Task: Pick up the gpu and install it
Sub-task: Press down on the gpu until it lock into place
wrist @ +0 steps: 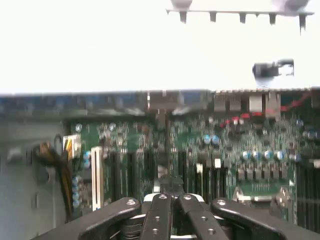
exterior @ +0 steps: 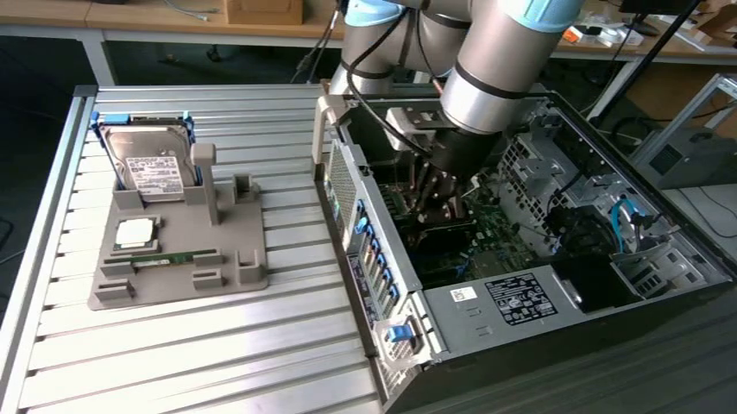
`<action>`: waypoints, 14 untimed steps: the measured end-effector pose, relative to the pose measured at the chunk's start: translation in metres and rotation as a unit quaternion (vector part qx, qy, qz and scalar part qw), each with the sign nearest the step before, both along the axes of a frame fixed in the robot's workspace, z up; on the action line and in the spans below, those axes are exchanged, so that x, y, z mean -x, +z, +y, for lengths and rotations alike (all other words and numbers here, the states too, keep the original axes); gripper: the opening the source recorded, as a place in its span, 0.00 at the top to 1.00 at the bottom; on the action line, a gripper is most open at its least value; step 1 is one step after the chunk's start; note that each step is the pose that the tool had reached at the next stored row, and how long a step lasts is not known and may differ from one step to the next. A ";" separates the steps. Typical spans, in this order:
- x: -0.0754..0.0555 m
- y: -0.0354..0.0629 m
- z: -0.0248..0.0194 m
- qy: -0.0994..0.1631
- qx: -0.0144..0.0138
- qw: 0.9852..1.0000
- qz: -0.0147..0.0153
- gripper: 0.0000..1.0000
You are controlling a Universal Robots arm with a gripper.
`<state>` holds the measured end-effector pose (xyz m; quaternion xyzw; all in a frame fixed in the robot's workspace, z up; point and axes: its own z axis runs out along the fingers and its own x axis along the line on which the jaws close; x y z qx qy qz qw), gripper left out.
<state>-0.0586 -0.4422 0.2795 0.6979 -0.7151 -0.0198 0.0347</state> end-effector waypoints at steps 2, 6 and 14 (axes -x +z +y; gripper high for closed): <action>0.002 -0.0005 0.0000 0.000 0.000 1.000 0.000 0.89; 0.002 -0.0023 0.0000 0.000 0.000 1.000 0.000 0.89; 0.003 -0.0069 -0.0001 0.000 0.000 1.000 0.000 0.89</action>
